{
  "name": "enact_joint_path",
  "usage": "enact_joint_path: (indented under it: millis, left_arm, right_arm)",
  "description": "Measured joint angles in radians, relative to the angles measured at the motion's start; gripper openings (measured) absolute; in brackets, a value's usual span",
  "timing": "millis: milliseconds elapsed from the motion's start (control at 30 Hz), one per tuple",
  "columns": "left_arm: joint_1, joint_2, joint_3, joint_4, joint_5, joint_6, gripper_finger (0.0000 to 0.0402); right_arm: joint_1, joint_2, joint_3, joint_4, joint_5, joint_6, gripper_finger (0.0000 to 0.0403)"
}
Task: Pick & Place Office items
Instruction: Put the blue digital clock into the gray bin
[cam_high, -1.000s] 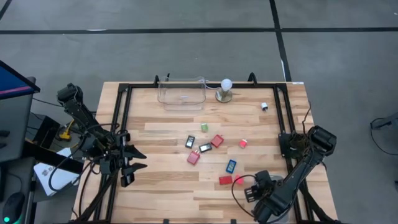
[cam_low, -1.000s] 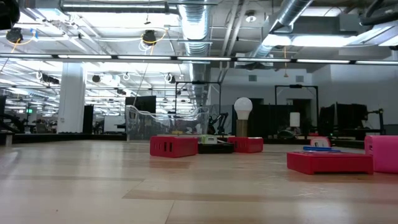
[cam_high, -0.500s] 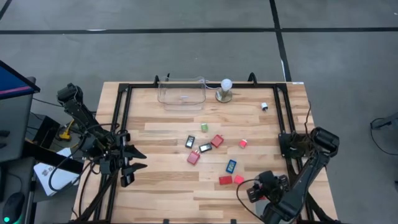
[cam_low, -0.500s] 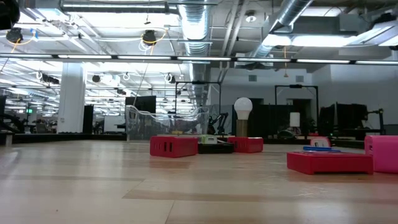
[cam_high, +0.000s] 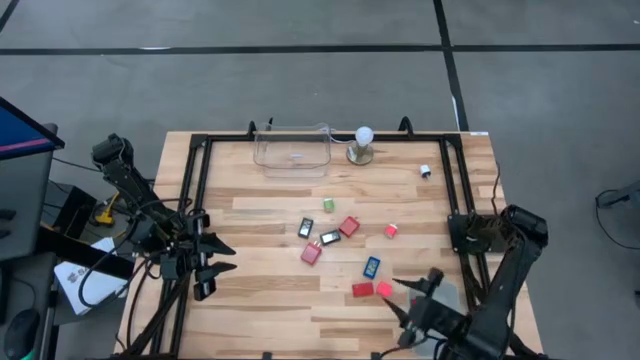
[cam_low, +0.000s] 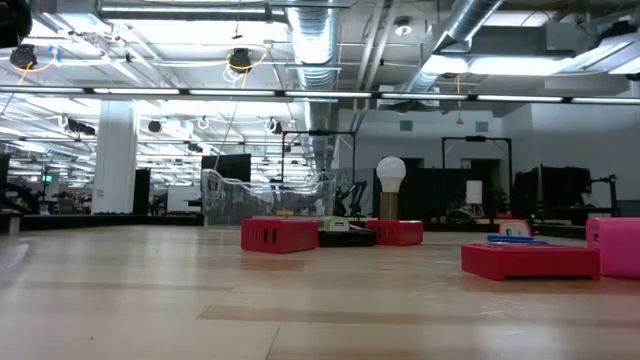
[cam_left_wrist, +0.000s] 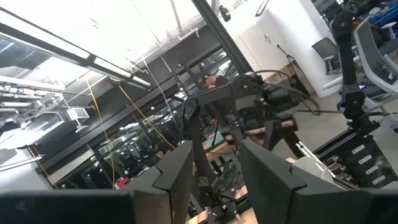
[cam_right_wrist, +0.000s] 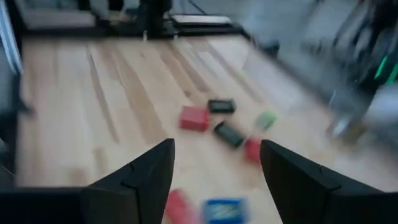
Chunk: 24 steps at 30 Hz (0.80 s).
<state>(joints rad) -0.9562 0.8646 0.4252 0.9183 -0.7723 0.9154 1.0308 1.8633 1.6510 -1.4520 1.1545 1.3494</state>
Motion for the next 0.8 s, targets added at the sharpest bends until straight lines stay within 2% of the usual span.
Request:
enact_joint_path:
  millis: [67,133,333,400,600,800]
  left_arm:
    - [0.000,0.000,0.000,0.000,0.000,0.000,0.0129]
    - [0.000,0.000,0.000,0.000,0.000,0.000,0.0129]
    - [0.000,0.000,0.000,0.000,0.000,0.000,0.0129]
    - [0.000,0.000,0.000,0.000,0.000,-0.003,0.0129]
    - [0.000,0.000,0.000,-0.001,0.000,-0.015,0.0129]
    - [0.000,0.000,0.000,-0.001,0.000,-0.016,0.0129]
  right_arm:
    - [-0.035,0.000,0.007,0.033,-0.006,-0.253,0.0230]
    - [-0.079,0.000,0.007,0.079,-0.062,-0.480,0.0230]
    - [-0.234,0.000,0.007,0.165,-0.371,-1.014,0.0227]
    - [-0.276,0.000,0.007,0.179,-0.465,-1.098,0.0222]
    - [-0.367,0.000,0.007,0.141,-0.702,-1.184,0.0208]
    - [-0.392,0.038,0.007,0.124,-0.812,-1.437,0.0209]
